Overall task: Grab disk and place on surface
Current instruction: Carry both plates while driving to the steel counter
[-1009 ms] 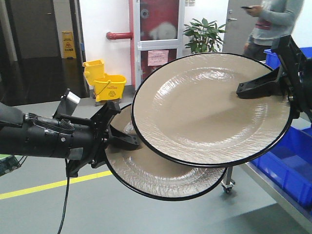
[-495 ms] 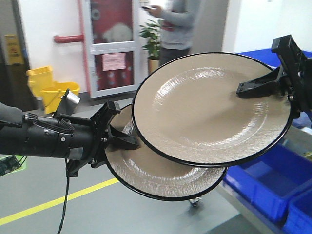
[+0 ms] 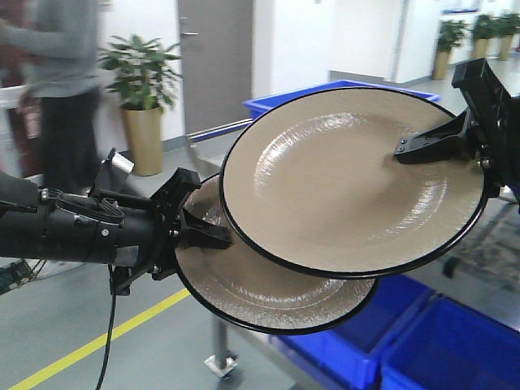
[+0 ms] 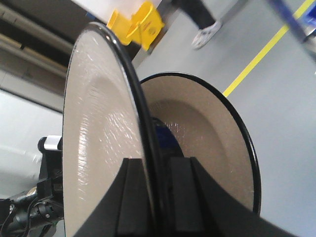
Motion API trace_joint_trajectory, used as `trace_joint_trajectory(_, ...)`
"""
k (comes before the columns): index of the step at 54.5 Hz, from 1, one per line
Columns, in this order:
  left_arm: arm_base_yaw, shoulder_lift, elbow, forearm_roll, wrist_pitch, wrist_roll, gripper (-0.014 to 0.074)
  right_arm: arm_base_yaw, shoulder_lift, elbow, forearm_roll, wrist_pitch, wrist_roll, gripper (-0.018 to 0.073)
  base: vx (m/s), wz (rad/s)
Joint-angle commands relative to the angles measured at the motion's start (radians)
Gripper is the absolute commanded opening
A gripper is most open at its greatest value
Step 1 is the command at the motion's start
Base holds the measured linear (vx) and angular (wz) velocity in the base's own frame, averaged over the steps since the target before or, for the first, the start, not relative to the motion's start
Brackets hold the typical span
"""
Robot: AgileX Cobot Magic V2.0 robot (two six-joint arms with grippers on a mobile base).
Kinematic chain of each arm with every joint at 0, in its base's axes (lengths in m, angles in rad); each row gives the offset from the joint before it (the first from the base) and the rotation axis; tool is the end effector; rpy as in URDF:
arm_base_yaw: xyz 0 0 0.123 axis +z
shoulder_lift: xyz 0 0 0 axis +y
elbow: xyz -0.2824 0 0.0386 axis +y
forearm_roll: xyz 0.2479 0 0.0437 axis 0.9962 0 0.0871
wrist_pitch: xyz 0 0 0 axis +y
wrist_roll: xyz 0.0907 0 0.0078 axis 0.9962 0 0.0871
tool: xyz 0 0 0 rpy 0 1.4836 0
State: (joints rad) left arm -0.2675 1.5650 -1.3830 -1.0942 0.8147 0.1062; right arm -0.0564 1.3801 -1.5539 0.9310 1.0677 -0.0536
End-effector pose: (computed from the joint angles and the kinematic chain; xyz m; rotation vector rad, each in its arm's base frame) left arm 0.3199 -0.1488 0.3675 -0.1669 2.2836 -1.3550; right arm 0.2787 0.0484 0.4588 0.1429 2.1402 1.1012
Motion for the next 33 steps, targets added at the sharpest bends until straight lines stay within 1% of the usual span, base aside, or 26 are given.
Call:
trace_joint_trajectory(1, -0.004, -0.055, -0.037, -0.106, -0.033, -0.010, -0.0001, -0.003, -0.036, -0.041, 0.105, -0.079, 0.008, -0.0005, 0.36, -0.59)
trace_joint_trajectory(33, -0.003, -0.055, -0.037, -0.106, -0.033, -0.010, -0.0001, -0.003, -0.036, -0.041, 0.105, -0.079, 0.008, -0.0005, 0.32, -0.63)
